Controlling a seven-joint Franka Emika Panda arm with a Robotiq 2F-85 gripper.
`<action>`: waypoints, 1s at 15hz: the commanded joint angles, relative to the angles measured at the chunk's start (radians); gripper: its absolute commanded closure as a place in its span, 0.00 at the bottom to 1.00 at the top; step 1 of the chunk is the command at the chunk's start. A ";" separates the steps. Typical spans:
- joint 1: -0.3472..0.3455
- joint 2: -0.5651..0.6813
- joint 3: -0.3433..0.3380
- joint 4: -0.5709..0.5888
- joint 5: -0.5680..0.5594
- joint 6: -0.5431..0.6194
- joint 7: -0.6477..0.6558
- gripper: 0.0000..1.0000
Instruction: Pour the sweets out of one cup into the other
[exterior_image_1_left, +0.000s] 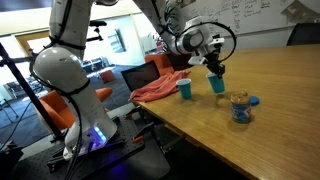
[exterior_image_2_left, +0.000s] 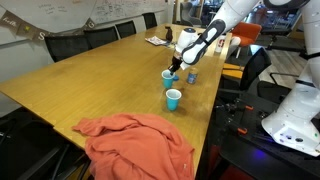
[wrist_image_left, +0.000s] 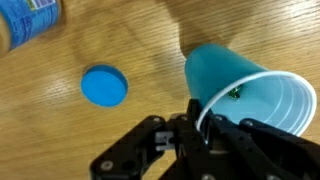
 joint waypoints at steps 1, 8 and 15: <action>-0.010 0.008 0.004 -0.005 0.043 -0.024 -0.004 0.99; -0.006 -0.093 0.011 -0.080 0.070 -0.016 -0.017 0.40; 0.054 -0.422 -0.028 -0.285 -0.026 -0.049 0.001 0.00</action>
